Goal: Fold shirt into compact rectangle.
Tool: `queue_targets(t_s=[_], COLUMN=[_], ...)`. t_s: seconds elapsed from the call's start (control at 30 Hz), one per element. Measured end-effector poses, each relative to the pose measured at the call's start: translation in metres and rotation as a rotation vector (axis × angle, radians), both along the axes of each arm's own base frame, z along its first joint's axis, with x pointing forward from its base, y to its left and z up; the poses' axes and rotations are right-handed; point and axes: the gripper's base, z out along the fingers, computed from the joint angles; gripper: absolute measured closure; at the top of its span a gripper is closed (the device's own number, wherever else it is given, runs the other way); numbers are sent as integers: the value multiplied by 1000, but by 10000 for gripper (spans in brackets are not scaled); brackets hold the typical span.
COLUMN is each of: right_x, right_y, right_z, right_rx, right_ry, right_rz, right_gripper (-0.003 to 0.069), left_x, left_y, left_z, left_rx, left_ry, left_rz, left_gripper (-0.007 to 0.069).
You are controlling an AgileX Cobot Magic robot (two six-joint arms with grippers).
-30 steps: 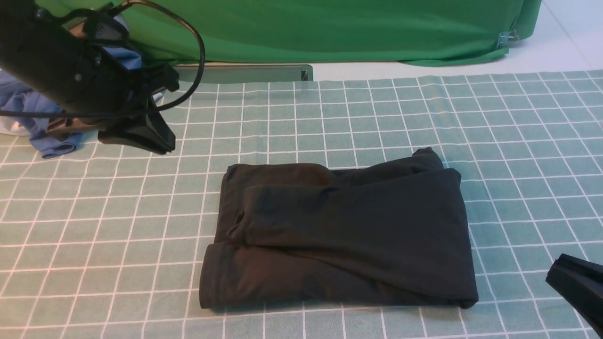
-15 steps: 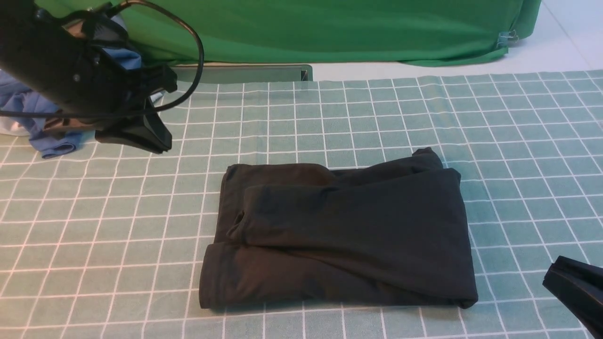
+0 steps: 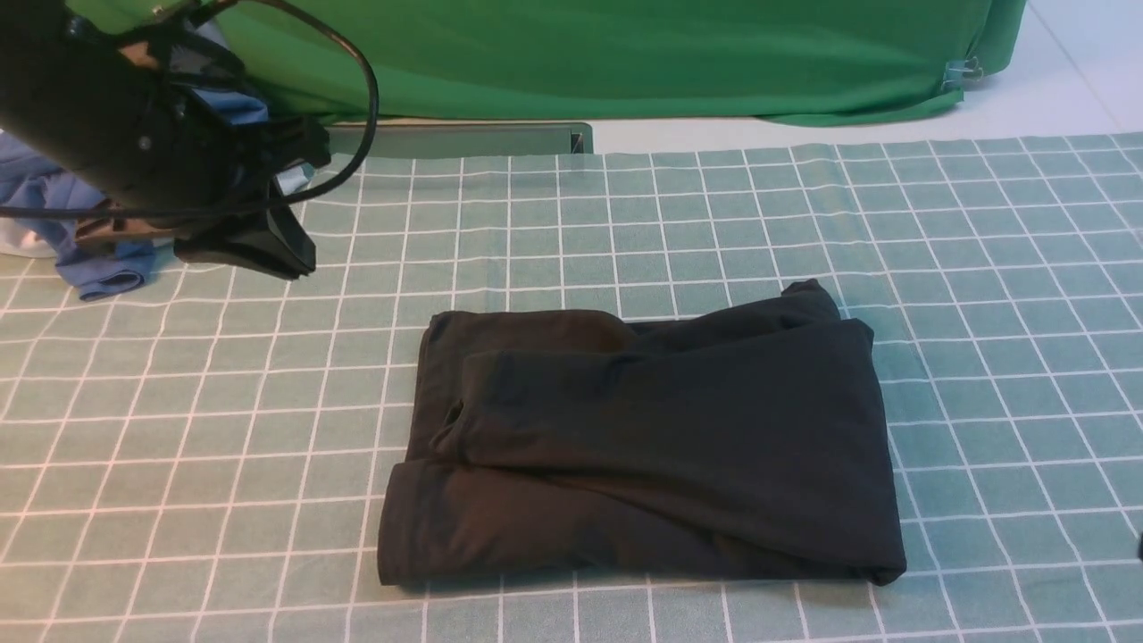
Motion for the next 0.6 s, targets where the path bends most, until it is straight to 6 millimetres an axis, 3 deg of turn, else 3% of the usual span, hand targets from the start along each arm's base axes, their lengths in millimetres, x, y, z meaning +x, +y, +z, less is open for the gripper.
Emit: queue_targets(t_s=[0.27,0.6], right_x=[-5,-7], right_y=[-13,-15], right_z=[3,3], right_rx=[8,18], right_ry=[-69,-74], right_rz=[-197,-231], right_gripper=[515,501], left_x=[5,3], left_y=[1,1], left_z=[2,2], left_rx=[10,13], left_ry=[-64,-51], left_rz=[8,-1], left_gripper=[608,608])
